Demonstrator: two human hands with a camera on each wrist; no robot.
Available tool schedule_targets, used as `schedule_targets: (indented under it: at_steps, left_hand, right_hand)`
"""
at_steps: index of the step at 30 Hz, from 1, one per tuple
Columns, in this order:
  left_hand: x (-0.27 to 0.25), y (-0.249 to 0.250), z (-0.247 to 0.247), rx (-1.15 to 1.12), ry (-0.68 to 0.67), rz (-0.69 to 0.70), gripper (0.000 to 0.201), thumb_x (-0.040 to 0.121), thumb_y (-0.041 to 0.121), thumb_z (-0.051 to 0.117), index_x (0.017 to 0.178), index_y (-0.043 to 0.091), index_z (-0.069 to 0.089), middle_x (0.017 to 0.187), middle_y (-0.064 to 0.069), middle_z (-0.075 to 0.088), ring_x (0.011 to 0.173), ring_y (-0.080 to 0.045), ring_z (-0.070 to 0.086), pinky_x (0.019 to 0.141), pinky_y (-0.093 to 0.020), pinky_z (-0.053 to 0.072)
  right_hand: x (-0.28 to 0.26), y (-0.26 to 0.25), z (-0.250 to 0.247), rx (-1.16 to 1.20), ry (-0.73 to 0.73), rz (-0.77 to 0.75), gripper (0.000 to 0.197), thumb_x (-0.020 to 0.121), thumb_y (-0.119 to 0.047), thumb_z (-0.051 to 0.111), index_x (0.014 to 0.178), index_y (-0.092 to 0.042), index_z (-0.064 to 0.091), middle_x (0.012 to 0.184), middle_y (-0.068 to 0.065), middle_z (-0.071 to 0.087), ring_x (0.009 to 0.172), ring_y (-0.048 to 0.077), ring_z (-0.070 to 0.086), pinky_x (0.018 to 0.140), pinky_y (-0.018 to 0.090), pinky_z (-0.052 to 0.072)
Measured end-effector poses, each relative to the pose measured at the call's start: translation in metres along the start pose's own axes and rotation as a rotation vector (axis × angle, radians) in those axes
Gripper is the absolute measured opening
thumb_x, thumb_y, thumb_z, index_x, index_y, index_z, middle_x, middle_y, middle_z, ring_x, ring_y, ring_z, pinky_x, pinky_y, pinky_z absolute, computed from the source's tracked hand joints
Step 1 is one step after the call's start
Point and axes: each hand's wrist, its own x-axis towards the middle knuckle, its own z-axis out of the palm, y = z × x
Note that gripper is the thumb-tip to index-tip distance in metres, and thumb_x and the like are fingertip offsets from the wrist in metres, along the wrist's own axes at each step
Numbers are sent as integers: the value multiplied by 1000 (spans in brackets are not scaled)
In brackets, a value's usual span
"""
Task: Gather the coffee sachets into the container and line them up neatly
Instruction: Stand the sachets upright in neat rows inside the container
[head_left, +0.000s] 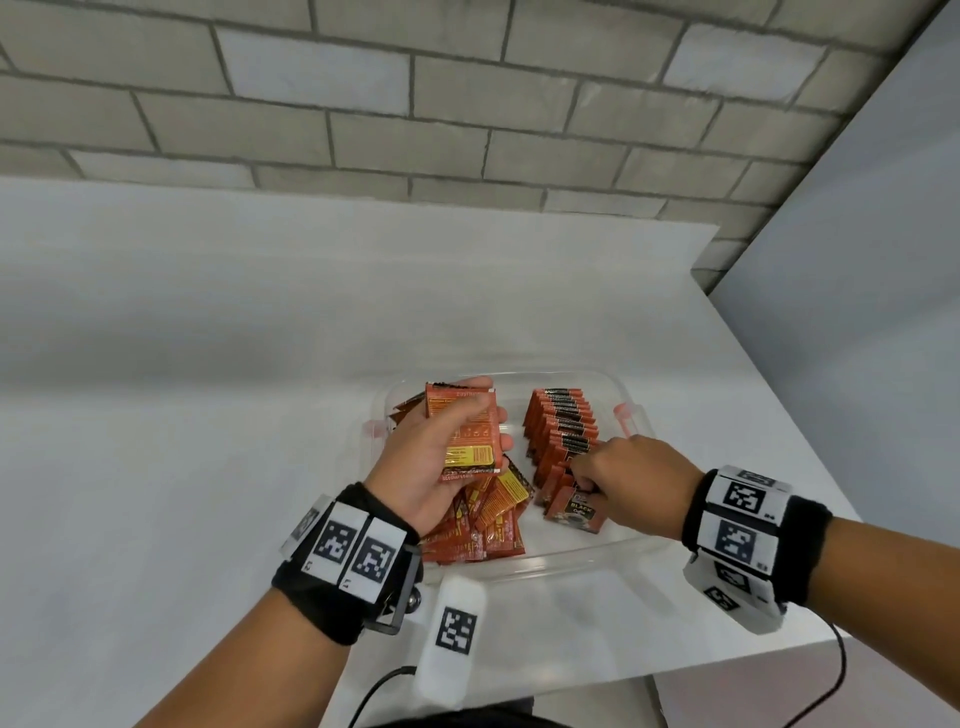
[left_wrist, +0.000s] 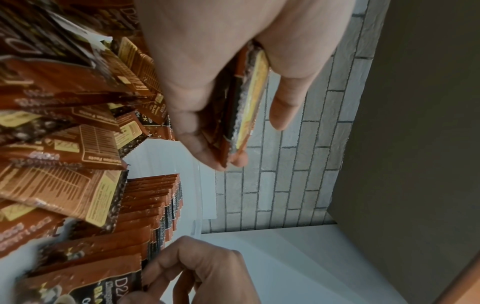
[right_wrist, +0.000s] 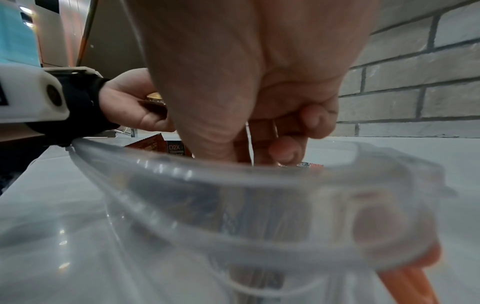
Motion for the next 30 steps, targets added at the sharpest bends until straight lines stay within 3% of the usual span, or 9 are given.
schedule_targets:
  at_steps: [9, 12, 14, 17, 19, 21, 25, 28, 30]
  left_hand:
    - [-1, -3, -1, -16, 8, -8, 45, 74, 22, 67, 117, 11, 62, 90, -12, 68, 73, -24, 66, 66, -35, 52]
    - [1, -3, -1, -19, 11, -32, 31, 86, 16, 59, 116, 9, 61, 89, -14, 68, 71, -27, 66, 64, -35, 52]
    - [2, -3, -2, -17, 5, -70, 25, 91, 10, 49, 115, 6, 58, 87, -16, 68, 70, -29, 66, 63, -36, 53]
    - [3, -3, -1, 33, -27, -108, 22, 93, 6, 46, 112, 5, 58, 89, -18, 70, 74, -30, 69, 64, -37, 56]
    - [3, -2, 3, 93, -45, -93, 18, 91, 4, 53, 107, 8, 61, 89, -14, 72, 78, -26, 70, 68, -37, 58]
    - [2, -2, 7, 125, -74, -60, 21, 85, 3, 60, 104, 11, 64, 93, -12, 72, 84, -25, 70, 76, -39, 57]
    - [-3, -3, 14, 145, -147, -25, 30, 73, 7, 65, 104, 10, 66, 97, -14, 71, 87, -27, 69, 79, -40, 56]
    - [-2, -1, 18, 184, -153, -43, 34, 77, 18, 67, 109, 8, 65, 95, -14, 70, 84, -25, 69, 74, -39, 56]
    - [-1, 3, 23, 185, -120, -64, 38, 76, 33, 66, 108, 12, 65, 92, -11, 70, 78, -22, 68, 67, -36, 56]
  right_hand:
    - [-4, 1, 1, 39, 41, 1, 11, 90, -21, 50, 83, -19, 42, 83, -3, 53, 74, 22, 54, 60, 28, 35]
    - [-7, 4, -3, 79, 73, 13, 5, 90, -22, 52, 94, -19, 49, 95, -4, 59, 82, 20, 57, 63, 29, 41]
    - [-9, 8, -7, 141, 98, 26, 14, 90, -21, 54, 103, -21, 53, 95, -7, 56, 86, 18, 57, 67, 30, 47]
    - [-11, 14, -22, 261, 179, 31, 17, 89, -24, 60, 105, -23, 55, 93, -9, 57, 81, 11, 56, 69, 29, 48]
    - [-13, 14, -36, 447, 275, 29, 22, 87, -29, 65, 106, -23, 57, 91, -8, 60, 67, 1, 55, 61, 16, 42]
    - [-16, 5, -50, 711, 371, 18, 30, 84, -33, 68, 110, -28, 56, 90, -10, 59, 63, -5, 55, 58, 11, 41]
    - [-16, -17, -56, 855, 403, 2, 45, 81, -35, 70, 123, -34, 52, 96, -12, 61, 67, 2, 56, 62, 9, 44]
    - [-10, -16, -55, 837, 425, 29, 31, 79, -31, 73, 108, -31, 62, 92, -10, 66, 68, 1, 58, 62, 9, 44]
    - [-9, -12, -58, 911, 546, 69, 17, 78, -25, 76, 90, -27, 63, 83, -9, 67, 66, 4, 57, 62, 11, 44]
